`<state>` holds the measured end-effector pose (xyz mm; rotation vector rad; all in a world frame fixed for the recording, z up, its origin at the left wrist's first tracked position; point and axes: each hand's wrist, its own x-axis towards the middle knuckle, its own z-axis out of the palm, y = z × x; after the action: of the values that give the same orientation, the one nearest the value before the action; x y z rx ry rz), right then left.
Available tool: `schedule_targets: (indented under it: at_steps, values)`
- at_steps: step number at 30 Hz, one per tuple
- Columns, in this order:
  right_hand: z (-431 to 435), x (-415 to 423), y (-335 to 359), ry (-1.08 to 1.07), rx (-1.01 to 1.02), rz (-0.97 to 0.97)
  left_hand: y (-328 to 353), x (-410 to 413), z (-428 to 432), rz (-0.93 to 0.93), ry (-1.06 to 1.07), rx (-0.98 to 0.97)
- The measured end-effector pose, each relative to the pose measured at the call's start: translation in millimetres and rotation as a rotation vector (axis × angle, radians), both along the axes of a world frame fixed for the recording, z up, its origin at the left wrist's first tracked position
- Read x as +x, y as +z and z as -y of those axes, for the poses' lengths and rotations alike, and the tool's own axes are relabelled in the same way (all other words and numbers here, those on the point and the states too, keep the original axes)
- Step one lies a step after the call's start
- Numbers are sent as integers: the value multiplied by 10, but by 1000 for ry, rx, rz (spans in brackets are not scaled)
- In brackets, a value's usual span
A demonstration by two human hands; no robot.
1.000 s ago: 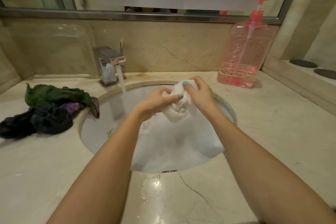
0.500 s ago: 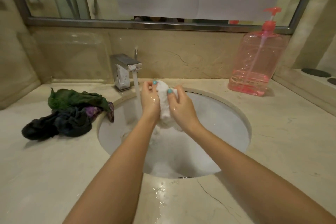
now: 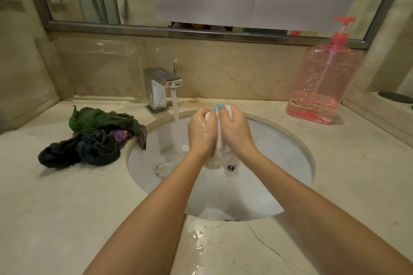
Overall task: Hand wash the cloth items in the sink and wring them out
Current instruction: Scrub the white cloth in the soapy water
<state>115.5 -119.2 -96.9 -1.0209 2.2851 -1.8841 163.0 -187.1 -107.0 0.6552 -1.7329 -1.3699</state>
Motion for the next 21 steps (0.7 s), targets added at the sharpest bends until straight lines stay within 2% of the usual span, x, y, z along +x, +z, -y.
schedule_targets:
  at_steps: [3, 5, 12, 15, 19, 21]
  values:
    - [-22, -142, -16, -50, 75, 14, 24, 4, -64, -34, -187, 35]
    - [-59, -207, -65, -49, 115, 64, 64, 48, 2, -59, -238, 57]
    - [278, -262, 144, 147, 17, 210, 4, 284, 681, -166, 89, 112]
    - [679, -194, 127, 196, 17, 333, -95, 287, 841, -118, 148, 199]
    - [1018, -50, -145, 150, -9, 570, -155, 258, 1016, -93, 241, 382]
    - [1097, 26, -226, 216, -39, 595, -175, 274, 1071, -123, 251, 484]
